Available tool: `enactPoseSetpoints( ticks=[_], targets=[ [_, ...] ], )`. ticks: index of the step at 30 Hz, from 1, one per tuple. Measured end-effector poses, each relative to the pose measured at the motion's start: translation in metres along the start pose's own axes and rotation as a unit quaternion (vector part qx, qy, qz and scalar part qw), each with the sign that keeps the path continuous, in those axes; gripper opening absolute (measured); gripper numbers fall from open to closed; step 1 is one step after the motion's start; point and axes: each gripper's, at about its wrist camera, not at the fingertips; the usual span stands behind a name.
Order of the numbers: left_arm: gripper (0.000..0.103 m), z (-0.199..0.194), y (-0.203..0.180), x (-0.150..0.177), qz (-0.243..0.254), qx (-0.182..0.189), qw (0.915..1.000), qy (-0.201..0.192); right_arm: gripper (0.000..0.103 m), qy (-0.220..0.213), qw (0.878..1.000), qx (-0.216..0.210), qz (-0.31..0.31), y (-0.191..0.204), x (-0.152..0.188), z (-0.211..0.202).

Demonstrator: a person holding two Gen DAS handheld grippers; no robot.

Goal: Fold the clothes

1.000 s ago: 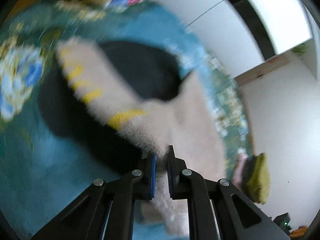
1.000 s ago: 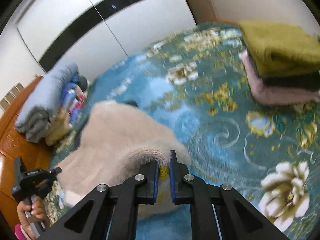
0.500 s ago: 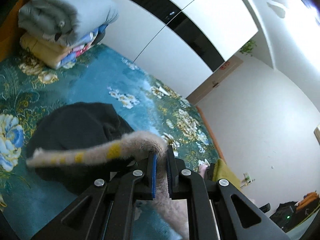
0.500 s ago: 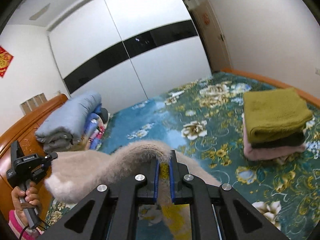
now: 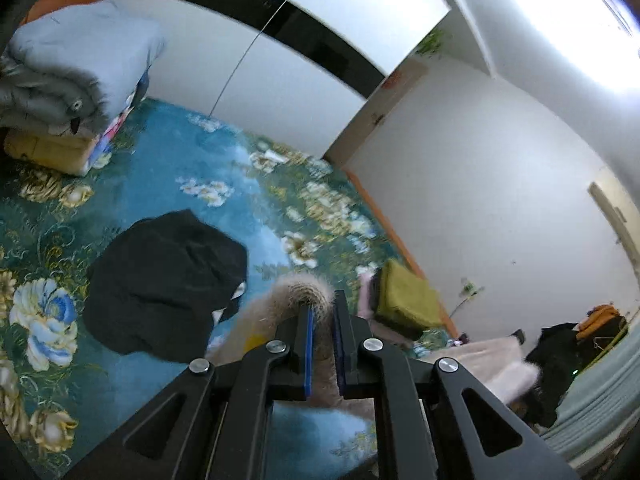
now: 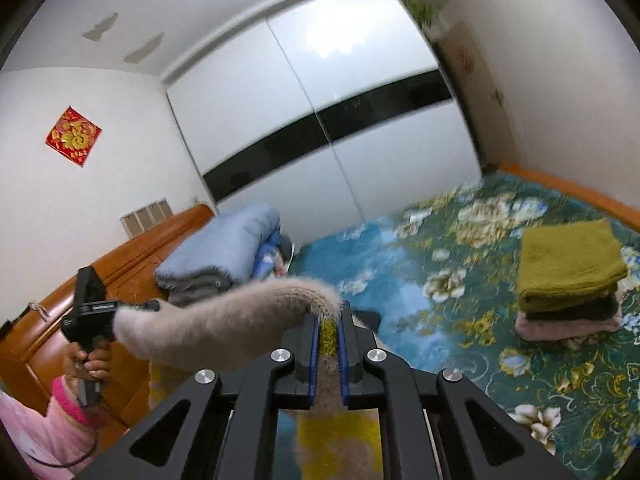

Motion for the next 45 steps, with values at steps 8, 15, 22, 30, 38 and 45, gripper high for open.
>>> enactPoseSetpoints(
  ticks=[8,15,22,30,38,45],
  targets=[
    [0.009,0.192,0.124,0.034,-0.166,-0.091,0.9631,0.191,0.009,0.212,0.964,0.115,0.115,-0.098,0.076,0.157],
    [0.009,0.26,0.183,0.049,-0.278,-0.032,0.9448,0.17,0.009,0.235,0.926,0.144,0.258,-0.195,0.137,0.193],
    [0.011,0.295,0.186,0.025,-0.293,-0.039,0.9394,0.173,0.012,0.226,0.92,0.163,0.277,-0.219,0.123,0.224],
    [0.05,0.333,0.196,0.009,-0.362,-0.016,0.9212,0.142,0.052,0.223,0.925,0.178,0.253,-0.232,0.112,0.247],
    [0.053,0.323,0.154,-0.019,-0.289,-0.013,0.9512,0.107,0.055,0.204,0.931,0.172,0.247,-0.233,0.109,0.226],
    [0.054,0.306,0.081,-0.001,-0.055,-0.081,0.9861,0.134,0.057,0.277,0.922,0.159,0.218,-0.202,0.153,0.227]
  ],
)
Point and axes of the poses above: each gripper's, at about its wrist camera, not at the fingertips, and z roughly the way its jaws point, y to its left, x to its underside
